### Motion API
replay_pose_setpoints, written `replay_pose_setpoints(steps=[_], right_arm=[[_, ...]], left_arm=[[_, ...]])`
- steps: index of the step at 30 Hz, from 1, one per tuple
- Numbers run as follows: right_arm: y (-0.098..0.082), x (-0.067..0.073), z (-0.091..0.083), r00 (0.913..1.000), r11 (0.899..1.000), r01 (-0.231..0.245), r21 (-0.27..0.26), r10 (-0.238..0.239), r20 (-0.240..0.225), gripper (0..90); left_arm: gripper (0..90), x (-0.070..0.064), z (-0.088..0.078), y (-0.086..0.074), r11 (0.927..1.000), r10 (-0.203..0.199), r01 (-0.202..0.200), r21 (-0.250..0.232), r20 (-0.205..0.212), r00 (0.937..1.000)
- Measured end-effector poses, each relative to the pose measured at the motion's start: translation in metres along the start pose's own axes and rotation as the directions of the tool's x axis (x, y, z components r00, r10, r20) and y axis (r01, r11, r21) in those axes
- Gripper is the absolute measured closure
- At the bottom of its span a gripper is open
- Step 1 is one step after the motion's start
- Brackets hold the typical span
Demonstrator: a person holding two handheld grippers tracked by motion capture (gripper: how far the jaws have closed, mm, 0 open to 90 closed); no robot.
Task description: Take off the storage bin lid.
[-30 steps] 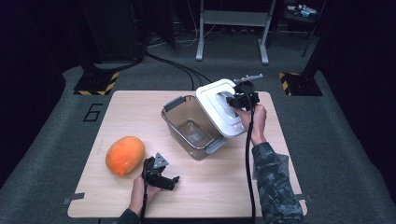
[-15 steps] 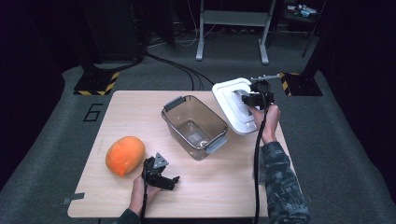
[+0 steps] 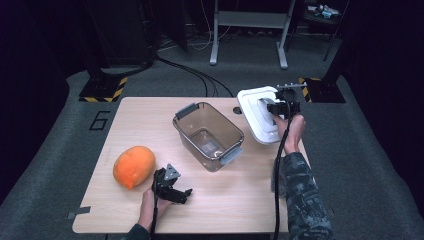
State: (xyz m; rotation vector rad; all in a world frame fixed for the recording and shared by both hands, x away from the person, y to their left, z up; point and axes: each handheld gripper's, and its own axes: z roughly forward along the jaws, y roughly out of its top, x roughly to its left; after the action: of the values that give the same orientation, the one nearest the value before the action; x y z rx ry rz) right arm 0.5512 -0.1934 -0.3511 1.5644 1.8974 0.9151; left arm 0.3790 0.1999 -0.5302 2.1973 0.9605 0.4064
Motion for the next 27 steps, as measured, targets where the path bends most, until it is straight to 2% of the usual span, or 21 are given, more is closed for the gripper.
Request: replay_pose_setpoints(steps=[10, 19, 27], right_arm=[[-0.008, -0.005, 0.011, 0.9995, 0.999, -0.024, 0.027, 0.023, 0.023, 66.7], [-0.016, -0.003, 0.024, 0.9978, 0.998, -0.051, 0.037, 0.049, 0.045, 66.7], [-0.022, 0.0, 0.033, 0.9973, 0.998, -0.056, 0.037, 0.054, 0.049, 66.7]], left_arm=[[0.0, 0.0, 0.0, 0.0, 1.0, -0.001, 0.001, 0.0, -0.001, 1.0], [0.0, 0.0, 0.0, 0.0, 1.0, 0.0, 0.0, -0.001, -0.001, 1.0], [0.0, 0.0, 0.0, 0.0, 1.0, 0.0, 0.0, -0.001, -0.002, 1.0]])
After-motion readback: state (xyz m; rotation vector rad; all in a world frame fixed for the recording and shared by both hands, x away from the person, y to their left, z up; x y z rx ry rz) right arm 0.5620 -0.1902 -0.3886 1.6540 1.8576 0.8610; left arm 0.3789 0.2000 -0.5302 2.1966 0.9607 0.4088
